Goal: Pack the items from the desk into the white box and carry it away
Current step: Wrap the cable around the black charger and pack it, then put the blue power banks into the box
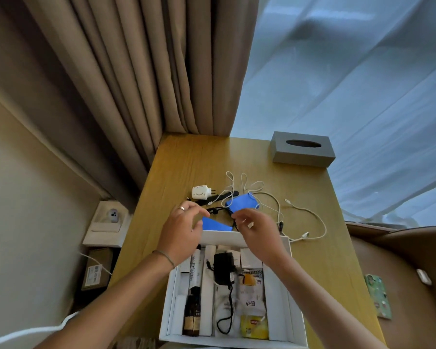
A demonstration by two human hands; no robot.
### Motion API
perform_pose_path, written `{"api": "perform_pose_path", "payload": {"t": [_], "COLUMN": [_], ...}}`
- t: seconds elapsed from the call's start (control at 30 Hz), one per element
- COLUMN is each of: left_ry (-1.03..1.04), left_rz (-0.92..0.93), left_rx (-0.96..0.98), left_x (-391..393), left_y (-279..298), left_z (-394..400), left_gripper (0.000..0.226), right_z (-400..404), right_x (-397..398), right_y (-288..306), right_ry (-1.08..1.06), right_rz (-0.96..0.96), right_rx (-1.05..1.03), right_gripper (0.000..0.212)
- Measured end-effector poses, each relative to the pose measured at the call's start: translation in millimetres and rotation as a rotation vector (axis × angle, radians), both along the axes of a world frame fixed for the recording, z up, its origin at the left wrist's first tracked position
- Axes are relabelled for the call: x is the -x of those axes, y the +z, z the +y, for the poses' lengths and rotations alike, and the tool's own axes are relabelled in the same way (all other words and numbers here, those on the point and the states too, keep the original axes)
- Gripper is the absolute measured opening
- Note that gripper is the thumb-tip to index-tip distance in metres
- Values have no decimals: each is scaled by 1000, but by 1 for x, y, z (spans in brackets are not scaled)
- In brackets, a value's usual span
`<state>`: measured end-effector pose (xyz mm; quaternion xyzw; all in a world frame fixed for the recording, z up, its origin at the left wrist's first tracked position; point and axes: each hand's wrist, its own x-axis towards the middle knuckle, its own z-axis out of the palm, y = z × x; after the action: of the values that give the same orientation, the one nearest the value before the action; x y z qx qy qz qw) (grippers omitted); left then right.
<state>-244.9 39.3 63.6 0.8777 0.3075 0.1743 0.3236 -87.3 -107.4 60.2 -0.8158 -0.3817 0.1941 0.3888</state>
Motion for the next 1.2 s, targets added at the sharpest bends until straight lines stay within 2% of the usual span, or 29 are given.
{"api": "perform_pose_path", "payload": {"t": [0.13,0.3,0.43,0.67,0.83,1.0,1.1,1.2], "left_ry": [-95,-207,-323,-577,-783,-966,-965,-924], "left_rz": [108,336,479,798,903,962,934,884], "left_rx": [45,85,38,-135,-284,-498,-537,-500], "left_x": [-22,-48,-69,-95,-106,-113,-113,-110], "left_y": [3,-2,-19,-56,-74,-86,-89,-92], "left_z": [15,35,49,67,67,65,65,68], "left_gripper": [22,24,25,41,61,62,55,58], "right_z": [8,20,27,27,17,7,4,2], "right_x": [-22,-45,-60,-77,-89,-93,-92,-91], "right_y": [8,8,1,-19,-27,-28,-25,-20], "right_ry": [-51,-85,-66,26,-14,-72,-92,-90], "right_rz": [72,158,201,270,323,379,399,394], "right_rx": [0,37,74,132,109,82,46,24], "right_gripper": [23,27,32,27,20,15,12,14]}}
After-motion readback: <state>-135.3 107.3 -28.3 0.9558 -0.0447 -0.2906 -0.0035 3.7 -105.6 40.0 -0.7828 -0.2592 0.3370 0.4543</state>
